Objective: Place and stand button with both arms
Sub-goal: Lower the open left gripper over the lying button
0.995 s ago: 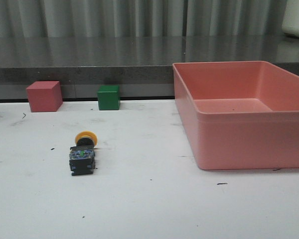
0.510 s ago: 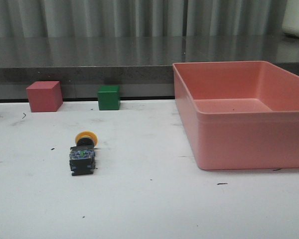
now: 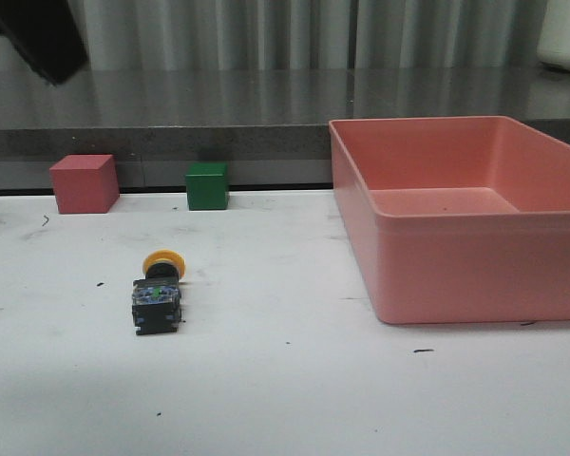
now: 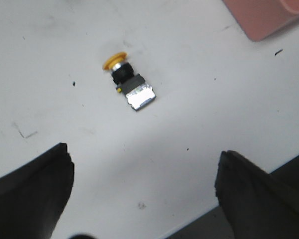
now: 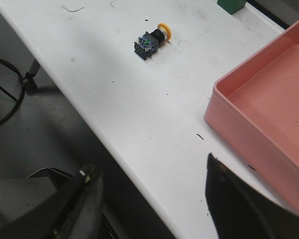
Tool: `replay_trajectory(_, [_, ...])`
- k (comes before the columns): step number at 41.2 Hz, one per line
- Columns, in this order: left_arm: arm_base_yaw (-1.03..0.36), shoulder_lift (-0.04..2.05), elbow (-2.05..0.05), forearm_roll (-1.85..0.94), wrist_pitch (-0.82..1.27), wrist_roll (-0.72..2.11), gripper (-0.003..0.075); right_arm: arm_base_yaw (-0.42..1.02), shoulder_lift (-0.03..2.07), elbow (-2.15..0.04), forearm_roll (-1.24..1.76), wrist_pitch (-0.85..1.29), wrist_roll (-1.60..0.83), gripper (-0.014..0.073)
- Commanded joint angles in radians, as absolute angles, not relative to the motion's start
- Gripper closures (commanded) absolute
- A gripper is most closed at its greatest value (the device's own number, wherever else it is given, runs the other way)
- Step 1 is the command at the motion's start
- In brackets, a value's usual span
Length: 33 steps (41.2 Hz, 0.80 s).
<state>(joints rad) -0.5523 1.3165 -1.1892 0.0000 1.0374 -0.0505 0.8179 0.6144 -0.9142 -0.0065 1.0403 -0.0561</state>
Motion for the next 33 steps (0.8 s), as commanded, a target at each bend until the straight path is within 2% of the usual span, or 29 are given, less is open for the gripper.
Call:
replay_trajectory(1, [-0.561, 1.383, -1.272, -0.008, 1.073, -0.101, 0.0153, 0.813, 0.616, -0.94, -0.007, 0.984, -0.063, 0.0123])
replay_trajectory(33, [-0.541, 1.853, -1.633, -0.008, 1.217, -0.316, 0.0154, 0.813, 0.616, -0.94, -0.007, 0.984, -0.063, 0.0123])
